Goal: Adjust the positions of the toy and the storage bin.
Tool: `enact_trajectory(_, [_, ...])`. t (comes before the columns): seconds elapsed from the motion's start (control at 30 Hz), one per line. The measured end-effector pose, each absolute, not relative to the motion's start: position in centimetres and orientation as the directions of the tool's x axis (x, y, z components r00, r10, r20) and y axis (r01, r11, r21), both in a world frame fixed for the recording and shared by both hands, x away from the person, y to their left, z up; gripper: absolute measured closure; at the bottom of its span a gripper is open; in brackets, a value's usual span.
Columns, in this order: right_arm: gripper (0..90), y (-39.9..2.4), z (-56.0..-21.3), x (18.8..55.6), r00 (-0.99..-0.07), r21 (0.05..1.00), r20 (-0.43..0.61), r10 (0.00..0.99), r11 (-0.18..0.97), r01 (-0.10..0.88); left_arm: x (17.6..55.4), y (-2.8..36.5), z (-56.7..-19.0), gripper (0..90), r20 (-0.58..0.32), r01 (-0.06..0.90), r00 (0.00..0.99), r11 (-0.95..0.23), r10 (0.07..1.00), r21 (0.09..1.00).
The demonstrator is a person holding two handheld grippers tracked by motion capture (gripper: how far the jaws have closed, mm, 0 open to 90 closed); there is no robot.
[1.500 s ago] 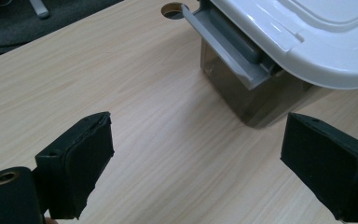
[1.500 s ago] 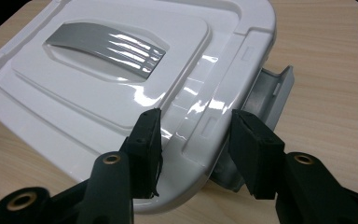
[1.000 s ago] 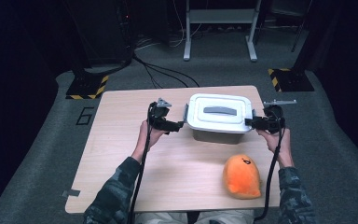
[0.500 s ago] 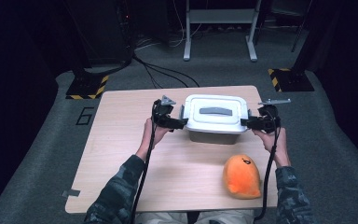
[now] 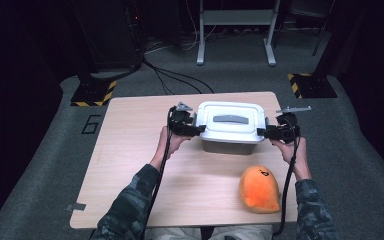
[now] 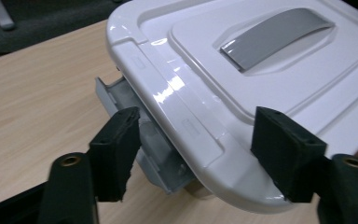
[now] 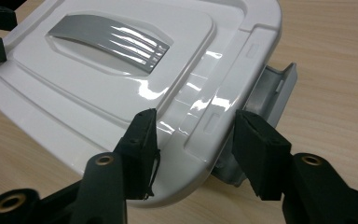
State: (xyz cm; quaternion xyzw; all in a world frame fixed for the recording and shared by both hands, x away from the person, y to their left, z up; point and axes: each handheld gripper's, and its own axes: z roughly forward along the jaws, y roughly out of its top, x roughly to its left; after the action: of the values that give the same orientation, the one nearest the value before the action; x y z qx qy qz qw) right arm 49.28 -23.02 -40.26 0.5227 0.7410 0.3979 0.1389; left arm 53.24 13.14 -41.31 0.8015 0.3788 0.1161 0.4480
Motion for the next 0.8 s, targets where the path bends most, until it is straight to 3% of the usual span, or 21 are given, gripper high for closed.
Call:
enact_trajectory(0.1, [49.0,-23.1,-40.3,49.2,-0.417,0.734,0.223,0.881,0.129,0.667,53.2,13.3,-41.4,43.7,-0.195,0.520,0.696,-0.297,0.691,0.801])
enact_trajectory(0.8, [47.0,-22.4,-40.6,49.6,-0.449,0.728,0.265,0.853,0.128,0.673,50.6,14.7,-41.3,43.1,-0.228,0.557,0.660,-0.263,0.716,0.787])
